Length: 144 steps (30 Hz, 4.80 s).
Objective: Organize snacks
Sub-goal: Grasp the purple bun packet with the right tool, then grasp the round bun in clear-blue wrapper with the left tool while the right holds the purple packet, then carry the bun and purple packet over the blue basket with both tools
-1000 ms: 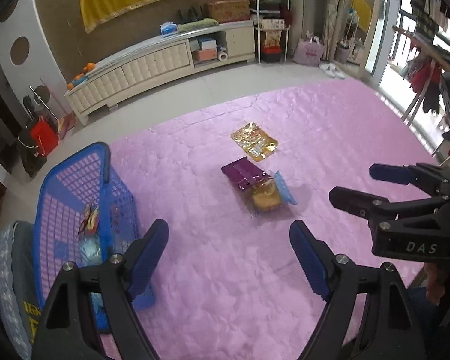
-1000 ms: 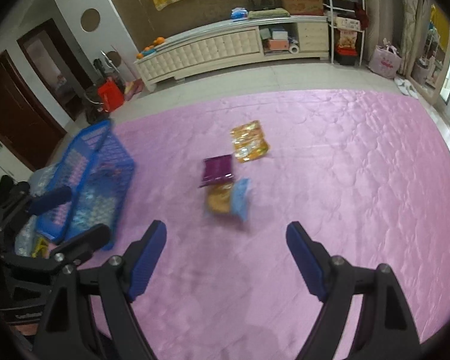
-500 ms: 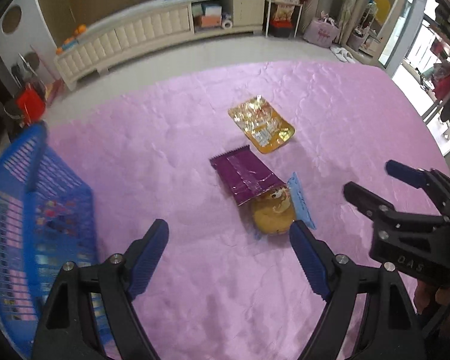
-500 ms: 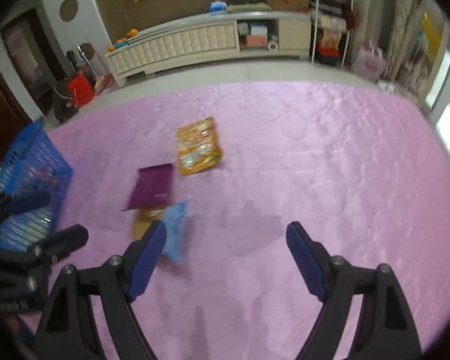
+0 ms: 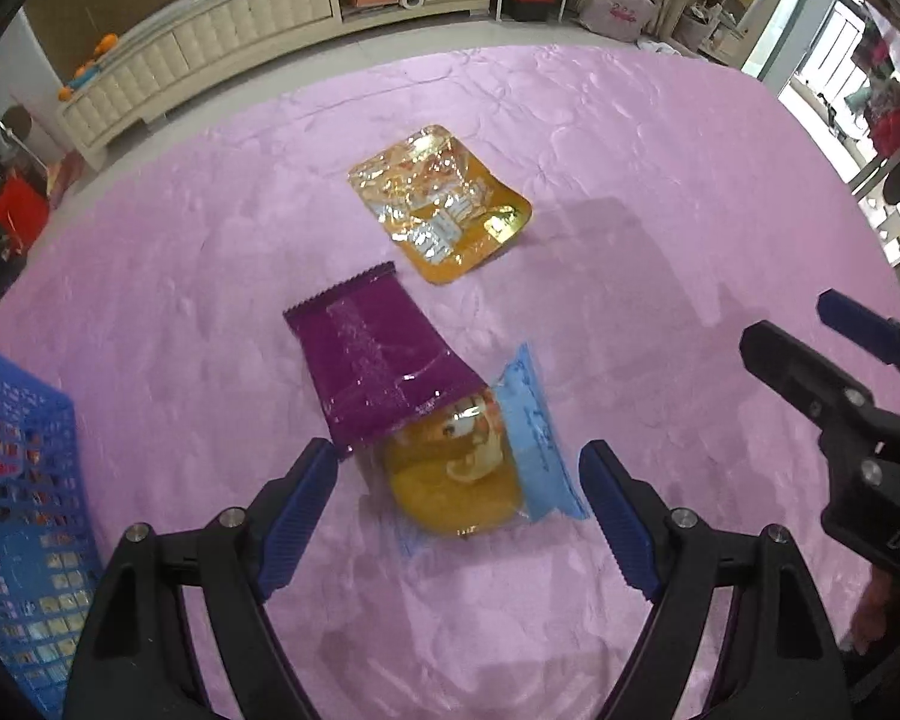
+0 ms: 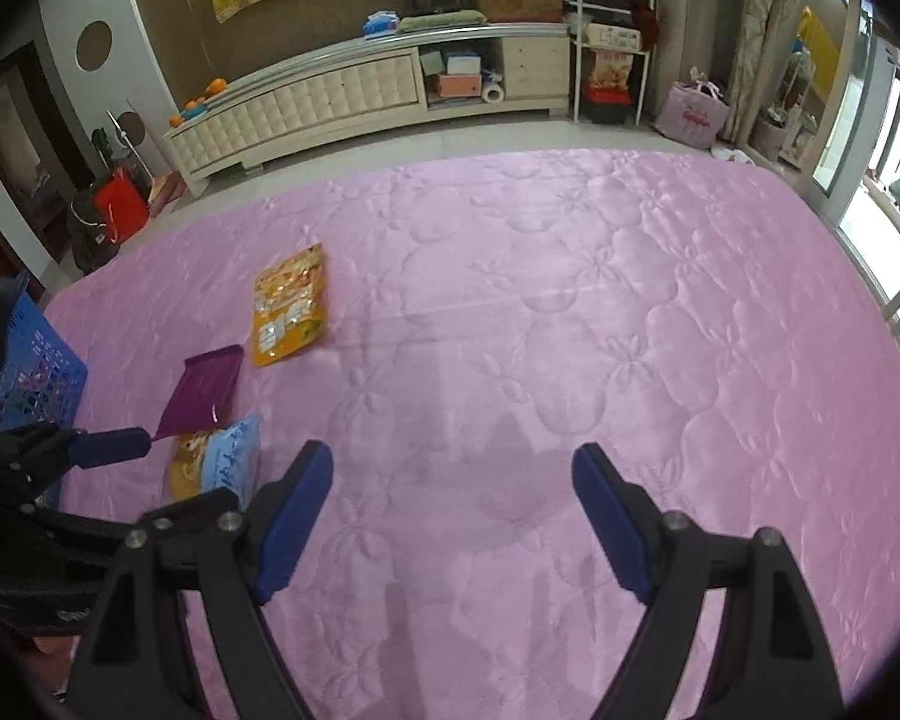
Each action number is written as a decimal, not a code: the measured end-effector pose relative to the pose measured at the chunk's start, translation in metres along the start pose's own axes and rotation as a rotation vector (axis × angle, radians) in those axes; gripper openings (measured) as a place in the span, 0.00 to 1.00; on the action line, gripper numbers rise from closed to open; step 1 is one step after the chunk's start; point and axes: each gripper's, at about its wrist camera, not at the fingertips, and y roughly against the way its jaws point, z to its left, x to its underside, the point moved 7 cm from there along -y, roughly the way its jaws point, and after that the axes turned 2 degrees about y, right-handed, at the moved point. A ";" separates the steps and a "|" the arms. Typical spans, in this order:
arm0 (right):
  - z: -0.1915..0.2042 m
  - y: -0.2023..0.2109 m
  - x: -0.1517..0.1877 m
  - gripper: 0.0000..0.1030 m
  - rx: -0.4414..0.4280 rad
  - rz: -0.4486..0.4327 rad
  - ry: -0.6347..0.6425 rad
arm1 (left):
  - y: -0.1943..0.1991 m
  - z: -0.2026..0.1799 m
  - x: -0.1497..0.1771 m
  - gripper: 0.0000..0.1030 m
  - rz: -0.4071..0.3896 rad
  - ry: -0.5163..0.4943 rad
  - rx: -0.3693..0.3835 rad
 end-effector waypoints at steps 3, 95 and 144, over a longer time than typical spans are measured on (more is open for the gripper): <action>0.002 -0.004 0.000 0.83 -0.004 0.007 0.005 | -0.005 -0.002 -0.002 0.79 0.008 0.018 0.003; 0.066 0.013 0.024 0.55 -0.101 0.032 0.147 | 0.072 0.026 0.058 0.77 -0.124 -0.116 0.074; 0.117 0.129 -0.005 0.55 -0.107 -0.065 0.237 | 0.172 0.078 0.056 0.52 -0.271 0.014 -0.011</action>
